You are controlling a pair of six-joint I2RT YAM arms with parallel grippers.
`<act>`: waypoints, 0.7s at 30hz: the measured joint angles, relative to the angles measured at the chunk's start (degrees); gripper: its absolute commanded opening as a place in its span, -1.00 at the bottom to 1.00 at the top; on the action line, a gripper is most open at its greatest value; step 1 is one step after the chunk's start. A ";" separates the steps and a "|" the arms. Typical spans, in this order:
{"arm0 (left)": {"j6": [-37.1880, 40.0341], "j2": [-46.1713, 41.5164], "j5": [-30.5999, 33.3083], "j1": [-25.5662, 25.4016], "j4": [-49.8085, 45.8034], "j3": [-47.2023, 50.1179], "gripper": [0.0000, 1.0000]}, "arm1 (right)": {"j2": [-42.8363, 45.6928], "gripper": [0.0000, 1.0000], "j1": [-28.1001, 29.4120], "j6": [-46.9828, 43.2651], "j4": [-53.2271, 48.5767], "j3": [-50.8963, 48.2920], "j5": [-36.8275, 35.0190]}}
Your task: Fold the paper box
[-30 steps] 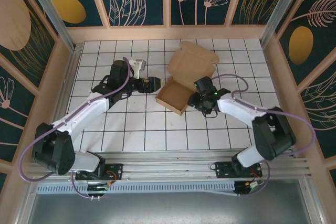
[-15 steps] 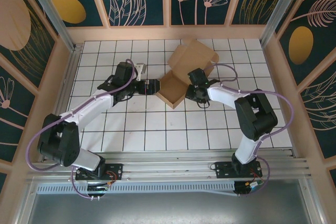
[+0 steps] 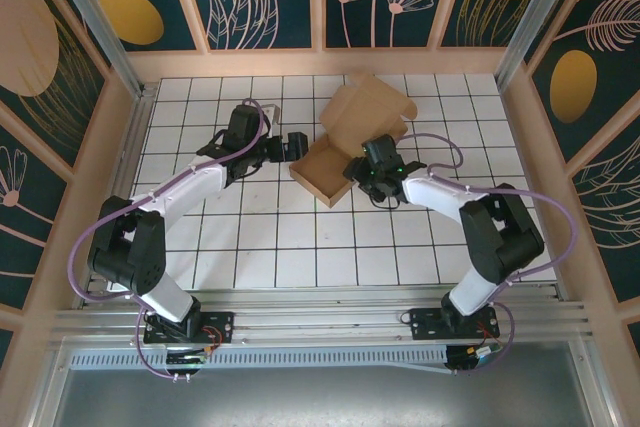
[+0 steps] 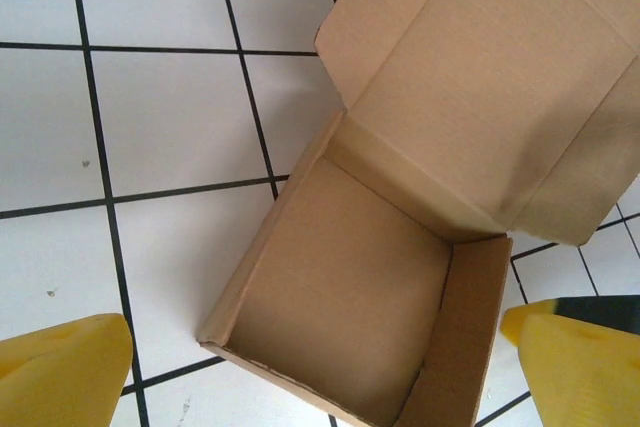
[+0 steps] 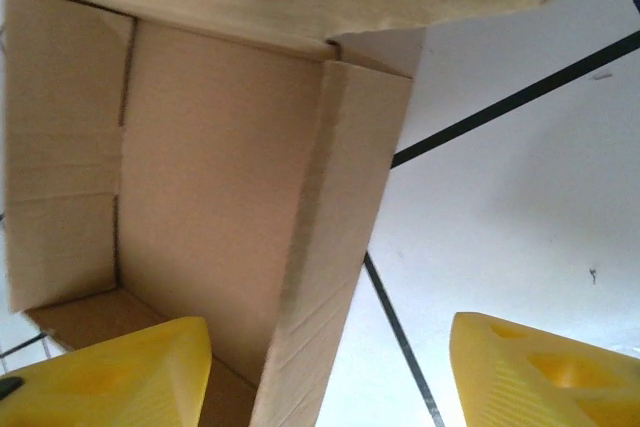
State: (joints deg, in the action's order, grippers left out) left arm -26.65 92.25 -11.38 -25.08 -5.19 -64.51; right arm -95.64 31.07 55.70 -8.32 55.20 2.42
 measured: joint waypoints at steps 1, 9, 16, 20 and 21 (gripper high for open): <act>-0.07 0.00 0.15 0.00 0.24 0.00 0.97 | -1.38 0.03 0.00 0.02 -0.02 0.63 -0.22; -0.15 -0.04 2.56 0.00 0.48 0.00 0.97 | -4.02 -0.69 -0.31 -10.97 0.37 2.47 -4.42; -0.28 -0.04 5.16 0.00 0.61 0.24 0.97 | -4.74 -0.67 -1.75 -32.09 -0.11 4.17 -5.95; -0.90 -0.04 7.34 0.00 0.72 1.05 0.98 | -5.90 -0.29 -1.88 -38.32 -1.84 7.21 -6.19; -0.90 -0.07 8.17 0.02 0.72 1.29 0.97 | -6.14 -0.22 -1.88 -39.23 -2.21 8.37 -5.92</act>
State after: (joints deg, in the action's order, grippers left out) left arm -27.55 92.18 -3.20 -25.06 -4.47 -63.22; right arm -101.78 29.19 16.47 -10.52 63.57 -3.51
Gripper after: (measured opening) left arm 0.988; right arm 0.327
